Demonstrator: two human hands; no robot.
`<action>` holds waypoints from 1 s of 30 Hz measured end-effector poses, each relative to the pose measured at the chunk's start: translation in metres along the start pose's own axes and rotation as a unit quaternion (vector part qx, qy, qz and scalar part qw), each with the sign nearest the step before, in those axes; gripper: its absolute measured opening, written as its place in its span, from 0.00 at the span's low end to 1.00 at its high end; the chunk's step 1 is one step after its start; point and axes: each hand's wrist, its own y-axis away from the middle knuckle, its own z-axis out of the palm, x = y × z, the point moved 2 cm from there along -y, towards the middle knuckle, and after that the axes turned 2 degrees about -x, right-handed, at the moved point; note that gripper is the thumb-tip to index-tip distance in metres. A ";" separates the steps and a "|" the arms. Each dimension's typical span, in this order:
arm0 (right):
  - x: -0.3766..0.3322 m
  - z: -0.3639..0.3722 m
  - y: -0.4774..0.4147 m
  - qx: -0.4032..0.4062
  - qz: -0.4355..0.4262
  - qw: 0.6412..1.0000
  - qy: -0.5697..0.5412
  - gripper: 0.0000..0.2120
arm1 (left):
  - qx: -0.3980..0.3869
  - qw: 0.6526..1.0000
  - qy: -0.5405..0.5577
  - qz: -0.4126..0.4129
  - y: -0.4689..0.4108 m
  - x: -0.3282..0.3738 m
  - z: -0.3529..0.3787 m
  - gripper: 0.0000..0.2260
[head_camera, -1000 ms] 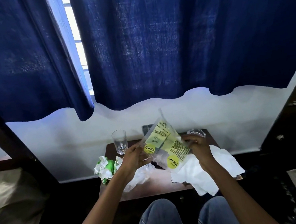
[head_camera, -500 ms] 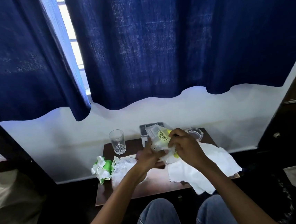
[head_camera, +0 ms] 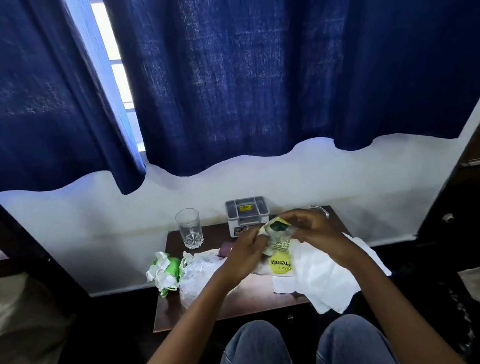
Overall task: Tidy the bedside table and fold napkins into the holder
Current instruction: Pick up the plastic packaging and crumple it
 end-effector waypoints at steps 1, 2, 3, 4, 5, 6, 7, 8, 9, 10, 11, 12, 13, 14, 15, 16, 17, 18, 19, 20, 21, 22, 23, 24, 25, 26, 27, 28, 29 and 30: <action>0.001 -0.003 0.002 -0.030 0.017 0.999 -0.009 0.15 | 0.001 1.000 -0.016 0.014 -0.001 0.003 0.004 0.10; 0.003 -0.007 0.003 -0.044 0.029 0.999 -0.004 0.15 | 0.003 0.999 -0.035 0.023 -0.003 0.005 0.008 0.09; 0.005 -0.011 0.004 -0.054 0.037 0.998 -0.010 0.15 | 0.008 0.999 -0.043 0.030 -0.006 0.007 0.013 0.08; 0.007 -0.016 0.006 -0.063 0.044 0.997 -0.012 0.15 | 0.014 0.998 -0.045 0.036 -0.009 0.008 0.019 0.08; 0.008 -0.021 0.008 -0.073 0.052 0.996 -0.011 0.16 | 0.021 0.997 -0.048 0.050 -0.013 0.010 0.027 0.10; 0.009 -0.026 0.011 -0.084 0.064 0.994 -0.010 0.17 | 0.029 0.996 -0.053 0.062 -0.017 0.009 0.035 0.14; 0.010 -0.032 0.014 -0.095 0.072 0.993 -0.011 0.17 | 0.035 0.995 -0.055 0.071 -0.021 0.011 0.044 0.16; 0.012 -0.038 0.017 -0.099 0.071 0.992 -0.013 0.18 | 0.042 0.995 -0.052 0.073 -0.026 0.011 0.053 0.18; 0.015 -0.045 0.020 -0.093 0.068 0.993 -0.018 0.18 | 0.049 0.995 -0.047 0.074 -0.030 0.014 0.062 0.19; 0.019 -0.053 0.023 -0.087 0.061 0.994 -0.031 0.20 | 0.057 0.995 -0.040 0.069 -0.035 0.015 0.071 0.19; 0.023 -0.060 0.027 -0.083 0.061 0.993 -0.059 0.22 | 0.065 0.995 -0.034 0.062 -0.041 0.016 0.078 0.19; 0.030 -0.067 0.031 -0.079 0.069 0.989 -0.102 0.23 | 0.070 0.995 -0.020 0.061 -0.050 0.018 0.088 0.19; 0.036 -0.073 0.034 -0.064 0.081 0.984 -0.148 0.23 | 0.077 0.995 -0.006 0.066 -0.059 0.019 0.098 0.19; 0.045 -0.080 0.038 -0.038 0.090 0.976 -0.196 0.20 | 0.080 0.995 0.006 0.067 -0.068 0.023 0.111 0.19; 0.053 -0.085 0.041 -0.010 0.093 0.964 -0.250 0.17 | 0.081 0.995 0.013 0.059 -0.074 0.029 0.122 0.18; 0.062 -0.088 0.044 0.022 0.088 0.948 -0.305 0.16 | 0.077 0.995 0.035 0.051 -0.075 0.040 0.131 0.16; 0.074 -0.093 0.047 0.058 0.082 0.927 -0.360 0.17 | 0.057 0.996 0.066 0.036 -0.078 0.048 0.143 0.14; 0.085 -0.097 0.051 0.088 0.073 0.906 -0.408 0.18 | 0.027 0.993 0.111 0.017 -0.081 0.055 0.155 0.12; 0.095 -0.102 0.056 0.112 0.066 0.888 -0.442 0.19 | -0.014 0.988 0.153 -0.014 -0.085 0.059 0.168 0.13; 0.105 -0.108 0.061 0.130 0.061 0.881 -0.452 0.18 | -0.053 0.979 0.193 -0.046 -0.090 0.059 0.182 0.12; 0.115 -0.115 0.066 0.151 0.059 0.881 -0.444 0.16 | -0.081 0.968 0.226 -0.067 -0.096 0.056 0.198 0.09; 0.126 -0.122 0.070 0.177 0.068 0.884 -0.427 0.14 | -0.099 0.958 0.257 -0.084 -0.099 0.054 0.214 0.08; 0.134 -0.130 0.076 0.218 0.084 0.882 -0.409 0.13 | -0.114 0.951 0.271 -0.092 -0.101 0.051 0.230 0.09; 0.143 -0.138 0.080 0.267 0.105 0.880 -0.378 0.13 | -0.130 0.949 0.268 -0.106 -0.104 0.046 0.248 0.13; 0.150 -0.145 0.085 0.314 0.120 0.884 -0.326 0.13 | -0.148 0.950 0.251 -0.114 -0.104 0.043 0.263 0.18; 0.160 -0.151 0.091 0.357 0.136 0.887 -0.260 0.13 | -0.166 0.948 0.234 -0.139 -0.103 0.041 0.278 0.23; 0.166 -0.156 0.095 0.392 0.150 0.885 -0.201 0.12 | -0.179 0.946 0.208 -0.170 -0.104 0.035 0.291 0.28; 0.174 -0.161 0.100 0.423 0.164 0.879 -0.150 0.11 | -0.199 0.945 0.179 -0.188 -0.105 0.029 0.304 0.29; 0.184 -0.165 0.104 0.450 0.176 0.868 -0.110 0.08 | -0.229 0.945 0.140 -0.188 -0.109 0.019 0.316 0.30; 0.194 -0.170 0.108 0.479 0.194 0.852 -0.078 0.04 | -0.248 0.943 0.113 -0.192 -0.111 0.013 0.323 0.30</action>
